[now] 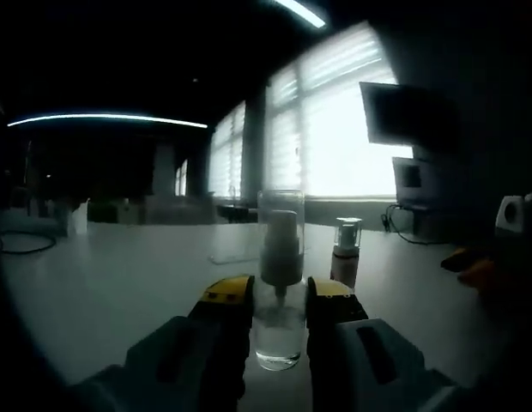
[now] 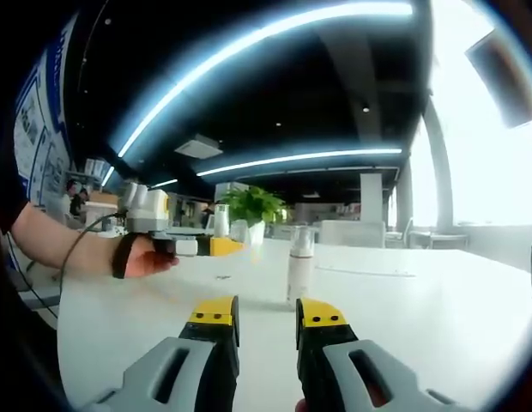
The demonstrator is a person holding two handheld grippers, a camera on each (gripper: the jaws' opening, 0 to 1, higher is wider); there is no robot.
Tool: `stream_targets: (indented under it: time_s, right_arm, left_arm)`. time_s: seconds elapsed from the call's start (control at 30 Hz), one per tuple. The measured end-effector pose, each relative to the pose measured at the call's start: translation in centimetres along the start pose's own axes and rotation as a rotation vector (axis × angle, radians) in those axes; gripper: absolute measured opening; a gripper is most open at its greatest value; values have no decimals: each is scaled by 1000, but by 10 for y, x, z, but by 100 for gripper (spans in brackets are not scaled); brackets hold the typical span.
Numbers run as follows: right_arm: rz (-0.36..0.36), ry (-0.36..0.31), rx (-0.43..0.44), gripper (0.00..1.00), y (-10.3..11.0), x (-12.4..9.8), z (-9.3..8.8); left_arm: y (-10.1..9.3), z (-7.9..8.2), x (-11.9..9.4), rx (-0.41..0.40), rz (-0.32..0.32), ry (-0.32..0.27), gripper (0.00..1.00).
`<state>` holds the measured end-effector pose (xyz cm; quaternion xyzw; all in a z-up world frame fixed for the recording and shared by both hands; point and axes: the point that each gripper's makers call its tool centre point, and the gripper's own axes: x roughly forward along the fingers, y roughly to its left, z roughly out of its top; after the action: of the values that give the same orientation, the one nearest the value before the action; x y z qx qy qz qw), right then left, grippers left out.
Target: Clamp pump bottle remove cover press pump head put on cover
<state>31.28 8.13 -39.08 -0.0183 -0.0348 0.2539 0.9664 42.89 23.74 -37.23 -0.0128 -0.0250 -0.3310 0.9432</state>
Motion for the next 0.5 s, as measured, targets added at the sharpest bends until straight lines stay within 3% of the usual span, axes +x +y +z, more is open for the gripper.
stream_targets:
  time_s: [0.23,0.5]
  right_arm:
    - [-2,-2,-1,21,0,-1,1]
    - [-7,-2,7,21,-2,0,0]
  left_arm:
    - [2,5,-11,-16,-14,1,15]
    - [-18,9,-30,-27,-53,-6,15]
